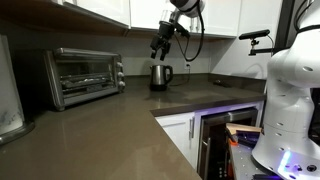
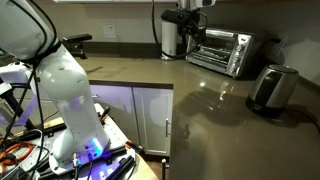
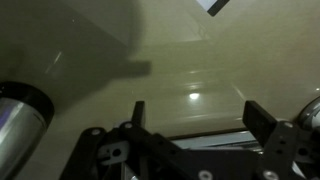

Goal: Open the door of the oven

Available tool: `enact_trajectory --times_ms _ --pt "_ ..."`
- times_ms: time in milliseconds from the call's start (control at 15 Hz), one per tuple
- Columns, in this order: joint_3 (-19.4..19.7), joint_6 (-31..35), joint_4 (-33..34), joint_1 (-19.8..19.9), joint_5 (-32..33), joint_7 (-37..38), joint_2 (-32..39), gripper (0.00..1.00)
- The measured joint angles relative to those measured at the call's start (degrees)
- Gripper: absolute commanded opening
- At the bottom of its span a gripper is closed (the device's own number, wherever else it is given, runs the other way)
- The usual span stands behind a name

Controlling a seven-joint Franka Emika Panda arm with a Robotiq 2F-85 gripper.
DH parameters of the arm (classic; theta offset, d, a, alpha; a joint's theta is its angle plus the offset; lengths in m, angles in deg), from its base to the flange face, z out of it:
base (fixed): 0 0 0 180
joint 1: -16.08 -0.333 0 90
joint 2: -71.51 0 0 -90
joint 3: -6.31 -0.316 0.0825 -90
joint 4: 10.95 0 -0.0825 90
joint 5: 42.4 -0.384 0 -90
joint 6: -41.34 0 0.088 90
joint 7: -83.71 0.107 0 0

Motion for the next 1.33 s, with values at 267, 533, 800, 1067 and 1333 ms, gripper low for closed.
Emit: enact_trajectory --times_ms 267,533,800,1067,1333 --pt "-1.30 3.57 4.92 -0.70 -0.05 -0.91 5.03 1.00" --pt "-2.54 7.82 10.30 -0.73 -0.05 -1.67 10.28 1.00" --pt "-3.26 9.38 12.01 -0.53 -0.04 -1.65 12.29 1.00" --pt "-3.26 9.38 12.00 -0.43 -0.04 -1.65 12.22 1.00" --pt "-3.97 11.92 11.89 -0.48 -0.04 -1.65 12.83 1.00"
